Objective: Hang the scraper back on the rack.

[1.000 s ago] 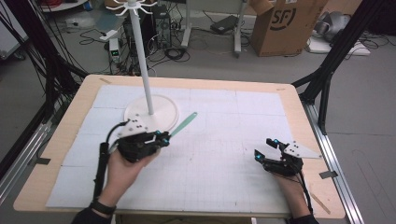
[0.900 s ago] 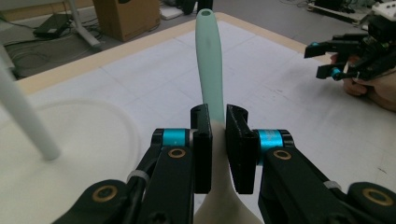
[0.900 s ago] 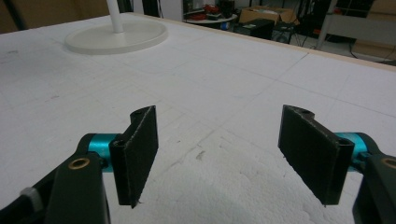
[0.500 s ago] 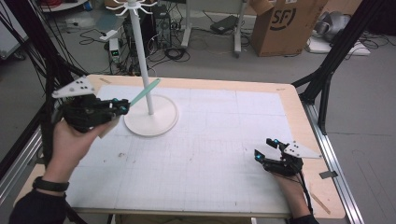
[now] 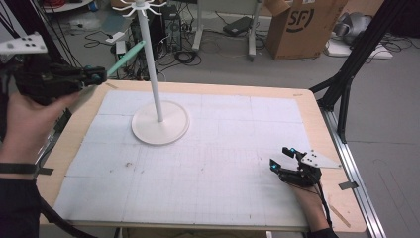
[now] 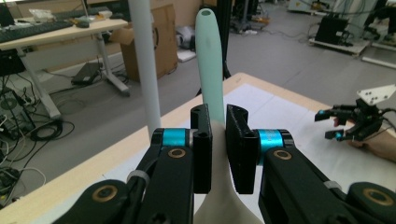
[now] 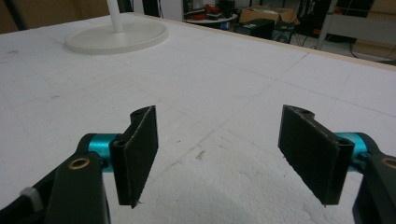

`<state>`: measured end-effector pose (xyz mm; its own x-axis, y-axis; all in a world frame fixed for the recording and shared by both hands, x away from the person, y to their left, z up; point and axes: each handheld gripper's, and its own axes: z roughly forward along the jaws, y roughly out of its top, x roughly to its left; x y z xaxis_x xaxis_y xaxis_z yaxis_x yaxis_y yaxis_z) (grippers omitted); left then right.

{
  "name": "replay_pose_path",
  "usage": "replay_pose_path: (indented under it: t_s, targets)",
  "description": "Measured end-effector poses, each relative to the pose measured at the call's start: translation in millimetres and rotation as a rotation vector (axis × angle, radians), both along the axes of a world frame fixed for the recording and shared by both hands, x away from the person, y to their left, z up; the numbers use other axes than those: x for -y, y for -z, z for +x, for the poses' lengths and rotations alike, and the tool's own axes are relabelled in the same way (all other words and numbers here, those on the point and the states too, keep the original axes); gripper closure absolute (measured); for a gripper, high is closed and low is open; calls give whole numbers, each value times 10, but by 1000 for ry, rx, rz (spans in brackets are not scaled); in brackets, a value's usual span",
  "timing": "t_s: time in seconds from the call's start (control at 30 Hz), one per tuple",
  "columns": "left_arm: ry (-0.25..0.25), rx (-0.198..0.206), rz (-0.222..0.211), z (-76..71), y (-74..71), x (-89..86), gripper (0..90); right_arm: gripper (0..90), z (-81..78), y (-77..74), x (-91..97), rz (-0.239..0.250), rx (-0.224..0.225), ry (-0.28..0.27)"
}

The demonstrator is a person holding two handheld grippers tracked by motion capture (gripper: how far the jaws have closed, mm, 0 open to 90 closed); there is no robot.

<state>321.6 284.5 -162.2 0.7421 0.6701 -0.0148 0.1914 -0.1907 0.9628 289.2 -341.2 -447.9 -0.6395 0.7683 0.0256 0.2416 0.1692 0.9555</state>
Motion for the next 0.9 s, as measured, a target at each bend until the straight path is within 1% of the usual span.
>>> replay_pose_path:
  t_s: [0.1, 0.2, 0.3, 0.37, 0.4, 0.5, 0.57, 0.7, 0.8, 0.9]
  targets:
    - [-3, 13, -8, -1, -106, -91, 813, 284, -1, 0, -1, 0, 0, 0]
    - [-12, 23, -13, -12, -197, -144, 813, 284, 0, 0, 0, 0, 0, 0]
    - [-18, 37, -25, -17, -271, -187, 813, 283, 0, 0, -1, -1, 0, 0]
    - [-20, 37, -33, -14, -306, -197, 813, 284, 0, 0, -2, -1, 1, 1]
    - [-21, 37, -30, -7, -319, -204, 813, 284, 1, 0, -2, -2, 2, 0]
    - [-37, 28, -30, 32, -332, -221, 813, 284, 1, 0, -2, -2, 2, 0]
    - [-37, 20, -32, 60, -322, -222, 813, 284, 1, 1, -2, -4, 4, -2]
    - [-39, 25, -23, 87, -311, -192, 813, 284, 1, 0, -2, -1, 1, 1]
    - [-40, 14, -15, 106, -298, -171, 812, 284, 1, 1, -5, 0, 2, 2]
    - [-37, 15, -15, 116, -293, -162, 812, 284, 1, 0, -4, 1, 0, 2]
